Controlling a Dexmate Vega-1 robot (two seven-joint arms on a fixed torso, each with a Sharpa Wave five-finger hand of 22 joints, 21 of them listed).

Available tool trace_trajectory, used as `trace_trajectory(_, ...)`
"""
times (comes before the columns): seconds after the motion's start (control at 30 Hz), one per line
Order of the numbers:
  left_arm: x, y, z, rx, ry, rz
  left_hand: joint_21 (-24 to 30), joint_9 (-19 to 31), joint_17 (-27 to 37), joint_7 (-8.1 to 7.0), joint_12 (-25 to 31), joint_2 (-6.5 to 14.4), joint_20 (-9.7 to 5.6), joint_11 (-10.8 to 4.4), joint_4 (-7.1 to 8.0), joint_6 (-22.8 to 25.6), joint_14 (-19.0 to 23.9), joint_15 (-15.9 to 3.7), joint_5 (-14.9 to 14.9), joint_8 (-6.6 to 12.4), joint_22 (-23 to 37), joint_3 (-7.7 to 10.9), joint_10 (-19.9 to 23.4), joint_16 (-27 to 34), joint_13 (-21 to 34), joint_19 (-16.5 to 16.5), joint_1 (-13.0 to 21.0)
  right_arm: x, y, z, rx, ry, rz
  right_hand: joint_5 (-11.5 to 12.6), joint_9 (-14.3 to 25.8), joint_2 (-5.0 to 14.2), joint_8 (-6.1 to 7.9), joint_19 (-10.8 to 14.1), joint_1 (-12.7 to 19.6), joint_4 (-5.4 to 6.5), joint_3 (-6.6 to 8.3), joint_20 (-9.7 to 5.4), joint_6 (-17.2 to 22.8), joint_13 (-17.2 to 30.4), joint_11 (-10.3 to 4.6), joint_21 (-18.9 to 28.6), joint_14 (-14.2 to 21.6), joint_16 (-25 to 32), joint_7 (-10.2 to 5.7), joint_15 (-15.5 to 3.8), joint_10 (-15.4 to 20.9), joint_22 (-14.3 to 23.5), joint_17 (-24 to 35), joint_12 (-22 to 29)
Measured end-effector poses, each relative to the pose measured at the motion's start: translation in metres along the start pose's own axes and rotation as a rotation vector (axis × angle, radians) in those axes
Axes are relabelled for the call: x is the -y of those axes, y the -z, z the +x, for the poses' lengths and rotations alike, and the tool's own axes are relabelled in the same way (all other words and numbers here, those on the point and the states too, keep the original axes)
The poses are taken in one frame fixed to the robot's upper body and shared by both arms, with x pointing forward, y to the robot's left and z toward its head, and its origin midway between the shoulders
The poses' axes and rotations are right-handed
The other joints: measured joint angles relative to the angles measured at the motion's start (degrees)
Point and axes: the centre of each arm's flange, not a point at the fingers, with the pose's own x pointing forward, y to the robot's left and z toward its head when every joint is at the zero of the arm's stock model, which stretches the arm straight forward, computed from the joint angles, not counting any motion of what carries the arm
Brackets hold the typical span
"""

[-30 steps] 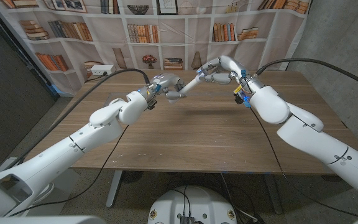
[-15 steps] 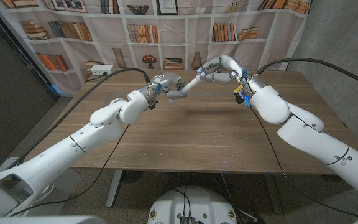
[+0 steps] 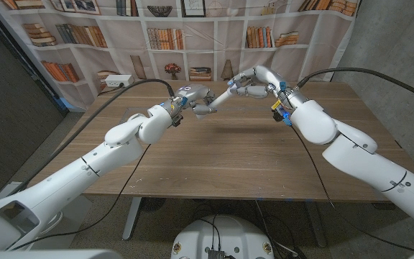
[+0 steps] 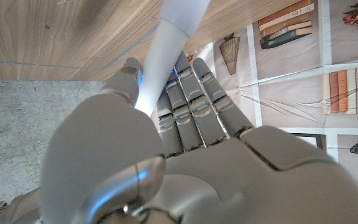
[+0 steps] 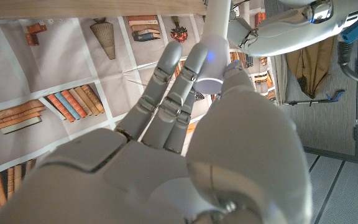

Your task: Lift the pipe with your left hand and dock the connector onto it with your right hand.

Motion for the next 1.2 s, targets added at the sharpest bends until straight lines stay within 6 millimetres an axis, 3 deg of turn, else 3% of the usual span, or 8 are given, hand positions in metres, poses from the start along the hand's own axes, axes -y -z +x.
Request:
trace_trajectory(0.2, 0.0010, -0.0005, -0.0003, 0.000, 0.001, -0.003, 0.0, 0.2, 0.0, 0.19, 0.1, 0.0, 0.00, 0.00, 0.00, 0.2, -0.1, 0.09, 0.0, 0.00, 0.0, 0.00, 0.0, 0.1, 0.1, 0.0, 0.0, 0.0003, -0.0012, -0.0013, -0.005, 0.001, -0.019, 0.0, 0.2, -0.63, -0.06, -0.6, -1.4, -0.16, -1.00, 0.01, -0.3, 0.2, -1.81, 0.5, -0.5, -0.4, -0.33, 0.15, 0.1, -0.1, 0.7, 0.1)
trace_trajectory(0.4, 0.0018, -0.0011, -0.0004, 0.001, -0.001, -0.008, 0.0, 0.2, 0.0, 0.49, 0.1, 0.0, 0.00, 0.00, 0.00, 0.5, -0.2, 0.19, 0.0, 0.02, 0.0, 0.00, 0.0, 0.1, 0.1, 0.0, 0.0, -0.0003, -0.0045, -0.0032, -0.008, 0.001, -0.035, 0.0, -0.1, -1.53, -0.06, -1.0, -4.0, 0.14, -2.87, 0.20, -3.2, 0.1, -5.54, 0.1, -2.4, -1.2, -0.61, 1.07, 0.3, -0.3, 1.1, 0.1)
trace_trajectory(0.73, 0.0033, -0.0009, -0.0005, 0.000, 0.002, -0.012, 0.0, 0.4, 0.3, 0.70, 0.1, 0.0, 0.00, -0.01, 0.00, 0.7, -0.3, 0.31, -0.1, 0.02, 0.0, -0.01, 0.0, 0.1, 0.3, 0.0, 0.0, -0.0013, -0.0068, -0.0050, -0.013, 0.000, -0.051, 0.4, -1.0, -1.71, -0.39, -0.8, -7.2, 0.19, -5.16, -0.01, -7.4, -0.4, -8.85, -2.9, -4.6, -1.7, -0.80, 2.28, -0.7, -0.3, 1.3, 0.1)
trace_trajectory(0.93, 0.0035, -0.0003, 0.0000, -0.001, 0.007, -0.013, 0.2, 0.4, 0.3, 0.70, 0.1, 0.0, 0.00, -0.01, 0.01, 0.7, -0.4, 0.40, -0.1, -0.02, 0.0, -0.01, 0.0, 0.1, 0.5, 0.0, 0.0, -0.0019, -0.0081, -0.0056, -0.015, -0.003, -0.056, 0.4, -1.5, -1.81, -0.62, 0.8, -9.7, 0.23, -7.04, -0.20, -11.3, -0.5, -8.50, -6.1, -6.7, -1.7, -0.80, 3.31, -3.5, -0.3, 1.3, 0.1)
trace_trajectory(1.2, 0.0041, 0.0009, 0.0007, -0.004, 0.014, -0.016, 0.2, 0.4, 0.3, 0.70, 0.1, 0.0, 0.00, -0.01, 0.01, 0.7, -0.4, 0.37, -0.2, -0.13, 0.0, -0.01, 0.0, 0.4, 0.7, 0.0, 0.0, -0.0021, -0.0093, -0.0062, -0.020, -0.008, -0.062, 0.9, -1.6, -2.20, -0.66, 1.2, -11.2, 0.38, -7.84, -0.52, -13.6, -0.7, -7.70, -7.9, -9.3, -2.3, -0.71, 4.32, -5.7, -0.3, 1.2, 0.1)
